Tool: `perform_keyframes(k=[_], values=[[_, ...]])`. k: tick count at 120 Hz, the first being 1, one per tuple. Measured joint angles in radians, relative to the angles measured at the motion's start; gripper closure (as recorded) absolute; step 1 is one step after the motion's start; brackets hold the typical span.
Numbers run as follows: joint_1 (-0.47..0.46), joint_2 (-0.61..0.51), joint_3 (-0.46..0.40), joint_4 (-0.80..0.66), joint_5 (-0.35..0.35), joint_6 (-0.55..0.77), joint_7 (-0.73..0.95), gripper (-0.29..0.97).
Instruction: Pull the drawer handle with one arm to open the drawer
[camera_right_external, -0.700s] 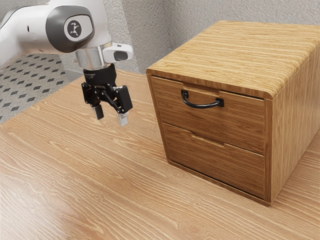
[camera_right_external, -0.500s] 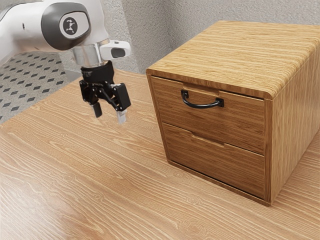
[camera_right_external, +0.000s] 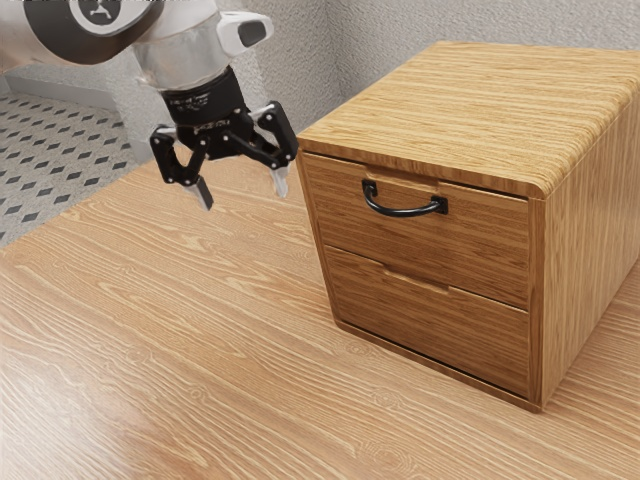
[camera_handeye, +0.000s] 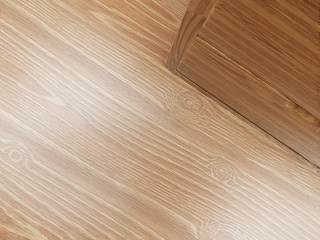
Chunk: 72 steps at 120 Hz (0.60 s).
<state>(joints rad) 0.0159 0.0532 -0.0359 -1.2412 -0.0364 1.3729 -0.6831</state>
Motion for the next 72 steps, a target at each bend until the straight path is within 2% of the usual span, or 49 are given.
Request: perform_keyframes(k=[42,72], values=[[0.01,-0.017,-0.006,-0.001,-0.008,-0.008,-0.417,0.0],[-0.032,-0.01,-0.006,-0.041,-0.003,0.106,-0.599,0.0]])
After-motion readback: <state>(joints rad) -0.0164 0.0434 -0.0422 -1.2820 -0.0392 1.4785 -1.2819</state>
